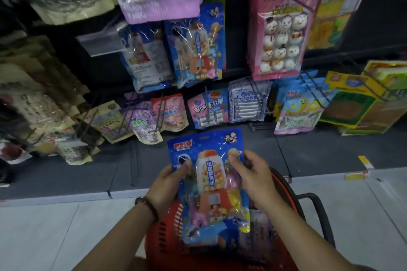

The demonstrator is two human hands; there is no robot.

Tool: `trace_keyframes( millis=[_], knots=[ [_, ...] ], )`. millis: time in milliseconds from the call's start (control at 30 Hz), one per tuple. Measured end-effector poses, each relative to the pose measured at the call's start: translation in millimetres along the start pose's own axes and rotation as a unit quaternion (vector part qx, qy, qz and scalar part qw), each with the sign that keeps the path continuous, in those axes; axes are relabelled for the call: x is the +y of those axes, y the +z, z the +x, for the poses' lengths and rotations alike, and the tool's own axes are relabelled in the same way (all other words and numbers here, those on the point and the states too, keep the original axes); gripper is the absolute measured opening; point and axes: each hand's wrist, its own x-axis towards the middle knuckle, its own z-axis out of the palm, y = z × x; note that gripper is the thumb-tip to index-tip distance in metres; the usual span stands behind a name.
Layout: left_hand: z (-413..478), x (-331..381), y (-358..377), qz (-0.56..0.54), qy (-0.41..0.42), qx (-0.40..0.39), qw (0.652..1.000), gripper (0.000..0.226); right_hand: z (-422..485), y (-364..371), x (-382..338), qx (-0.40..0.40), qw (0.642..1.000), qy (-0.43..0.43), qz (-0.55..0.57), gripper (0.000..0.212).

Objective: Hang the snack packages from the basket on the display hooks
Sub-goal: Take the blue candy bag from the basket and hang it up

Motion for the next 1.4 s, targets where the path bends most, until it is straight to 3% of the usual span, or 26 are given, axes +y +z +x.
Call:
trace_keyframes(
  millis=[67,133,267,467,533,633,800,1033,1100,1200,1233,1300,1400],
  knots=[
    [1.8,11.2,5.8,-0.013,0.036,0.009,0.999,0.053,-0.7,0.0,-9.1,0.015,1.0,-0.011,-0.008,0.032],
    [6.2,21.9,12.0,-0.023,0.06,0.004,0.998,0.047,1.2,1.7,-15.6,0.04,0.999,-0.011,-0.003,0.025],
    [14.7,50.5,17.3,-0.041,0.073,-0.015,0.996,0.035,16.6,1.2,-43.6,0.07,0.996,-0.051,-0.038,0.038],
    [32.0,102.2,31.6,-0.011,0.169,0.0,0.986,0.036,59.1,7.9,-106.5,0.096,0.99,-0.1,-0.02,0.056],
    [35.3,113.0,36.5,-0.034,0.189,0.005,0.981,0.022,76.1,14.0,-122.8,0.107,0.989,-0.102,-0.014,0.046],
    [43.2,122.4,38.4,-0.057,0.212,0.017,0.975,0.021,94.8,22.3,-149.8,0.1,0.987,-0.124,-0.013,0.022],
    [54.8,151.3,34.9,-0.046,0.295,0.058,0.953,0.016,119.0,34.0,-182.6,0.07,0.987,-0.147,-0.01,0.021],
    [74.3,168.1,34.4,-0.04,0.296,0.085,0.951,0.012,141.0,43.3,-200.7,0.101,0.983,-0.151,-0.022,0.026],
    [78.2,166.3,35.7,-0.01,0.313,0.09,0.946,0.022,145.8,43.6,-200.7,0.11,0.983,-0.147,-0.017,0.026],
    [92.9,156.1,34.1,0.038,0.311,0.096,0.945,0.08,152.9,40.9,-199.0,0.129,0.984,-0.125,-0.009,0.029],
    [98.8,152.5,34.1,0.049,0.311,0.098,0.944,0.087,156.3,39.1,-197.7,0.133,0.984,-0.122,-0.01,0.029],
    [108.3,149.3,33.4,0.05,0.302,0.096,0.947,0.077,162.6,37.7,-197.1,0.129,0.984,-0.122,-0.025,0.028],
    [120.4,152.9,35.0,0.06,0.308,0.104,0.944,0.042,172.3,38.8,-199.3,0.137,0.981,-0.124,-0.063,0.034]
  ],
)
